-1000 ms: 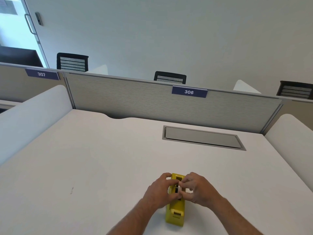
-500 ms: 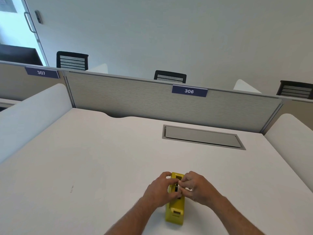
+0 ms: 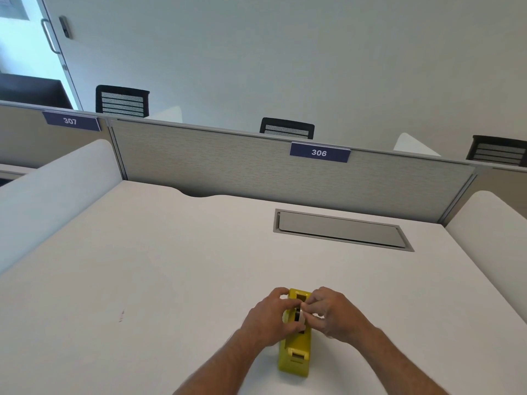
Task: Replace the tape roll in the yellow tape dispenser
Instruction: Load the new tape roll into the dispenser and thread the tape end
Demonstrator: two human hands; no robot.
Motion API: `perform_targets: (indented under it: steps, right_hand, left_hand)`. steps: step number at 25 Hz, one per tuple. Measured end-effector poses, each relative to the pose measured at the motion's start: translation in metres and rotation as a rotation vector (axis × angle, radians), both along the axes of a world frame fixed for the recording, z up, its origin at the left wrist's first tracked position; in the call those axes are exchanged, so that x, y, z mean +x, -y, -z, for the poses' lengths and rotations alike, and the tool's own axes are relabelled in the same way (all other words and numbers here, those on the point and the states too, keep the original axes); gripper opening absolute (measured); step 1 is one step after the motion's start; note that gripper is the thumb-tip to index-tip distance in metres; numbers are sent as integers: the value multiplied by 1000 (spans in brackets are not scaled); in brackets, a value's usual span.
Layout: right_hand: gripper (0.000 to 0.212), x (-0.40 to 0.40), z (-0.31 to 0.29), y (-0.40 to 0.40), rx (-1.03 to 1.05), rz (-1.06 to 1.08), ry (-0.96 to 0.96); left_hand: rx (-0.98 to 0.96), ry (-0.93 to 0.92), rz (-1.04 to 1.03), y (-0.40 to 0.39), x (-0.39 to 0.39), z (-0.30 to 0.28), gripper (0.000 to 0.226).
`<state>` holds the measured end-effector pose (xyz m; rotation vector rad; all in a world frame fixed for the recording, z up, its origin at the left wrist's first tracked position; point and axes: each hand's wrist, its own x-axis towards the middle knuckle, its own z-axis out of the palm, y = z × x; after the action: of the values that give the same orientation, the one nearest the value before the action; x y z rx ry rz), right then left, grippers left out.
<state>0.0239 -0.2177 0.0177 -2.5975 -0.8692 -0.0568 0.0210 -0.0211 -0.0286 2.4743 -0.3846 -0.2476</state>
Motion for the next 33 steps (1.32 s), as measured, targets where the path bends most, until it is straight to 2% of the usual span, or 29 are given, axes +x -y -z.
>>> perform_targets:
  steps: [6, 11, 25, 33]
  right_hand:
    - [24, -1, 3, 2, 29, 20, -25]
    - [16, 2, 3, 2, 35, 19, -44]
    - [16, -1, 8, -3, 104, 93, -22]
    - [17, 0, 5, -4, 74, 92, -13]
  left_hand:
    - [0, -16, -2, 0, 1, 2, 60]
    - [8, -17, -8, 0, 1, 3, 61]
    - [14, -11, -2, 0, -1, -2, 60]
    - [11, 7, 10, 0, -3, -3, 61]
